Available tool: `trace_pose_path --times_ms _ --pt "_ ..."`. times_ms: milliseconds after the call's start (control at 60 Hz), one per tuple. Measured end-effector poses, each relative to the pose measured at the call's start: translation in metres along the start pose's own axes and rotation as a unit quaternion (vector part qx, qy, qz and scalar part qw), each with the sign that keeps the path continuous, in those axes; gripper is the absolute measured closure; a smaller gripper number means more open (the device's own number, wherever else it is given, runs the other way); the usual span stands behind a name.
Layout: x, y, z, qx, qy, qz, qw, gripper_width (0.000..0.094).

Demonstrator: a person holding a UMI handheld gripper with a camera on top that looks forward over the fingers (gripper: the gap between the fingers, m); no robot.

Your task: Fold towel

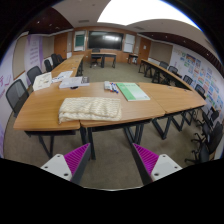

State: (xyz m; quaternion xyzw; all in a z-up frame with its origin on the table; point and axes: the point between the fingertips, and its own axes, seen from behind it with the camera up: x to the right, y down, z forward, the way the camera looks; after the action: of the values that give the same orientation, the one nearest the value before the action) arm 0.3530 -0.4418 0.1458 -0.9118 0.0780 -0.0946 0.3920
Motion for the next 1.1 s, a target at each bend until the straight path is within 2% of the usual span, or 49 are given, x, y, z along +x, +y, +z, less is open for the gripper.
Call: trace_pose_path --times_ms 133,267,417,617,683,800,833,900,950,1100 --pt "-0.106 -0.016 0.035 0.009 -0.072 -0.009 0.997 0.0077" --pt "-0.202 -0.064 0.086 0.038 -0.112 -0.022 0.993 0.0080" --pt "-0.265 -0.106 0.165 0.043 -0.107 -0.031 0.993 0.0080" --pt "-0.289 -0.129 0.258 0.031 -0.061 -0.068 0.995 0.0115" --pt "-0.295 -0.130 0.276 0.034 -0.058 -0.081 0.994 0.0199" --pt "-0.301 -0.114 0.297 0.012 -0.056 -0.106 0.993 0.0402" --pt "-0.303 -0.118 0.298 0.023 -0.057 -0.107 0.992 0.0466" --pt "-0.297 -0.116 0.302 0.021 -0.049 -0.116 0.992 0.0663" --pt "-0.287 -0.120 0.303 0.020 -0.032 -0.118 0.992 0.0879" --pt "-0.297 -0.124 0.293 0.003 -0.067 -0.095 0.993 0.0909"
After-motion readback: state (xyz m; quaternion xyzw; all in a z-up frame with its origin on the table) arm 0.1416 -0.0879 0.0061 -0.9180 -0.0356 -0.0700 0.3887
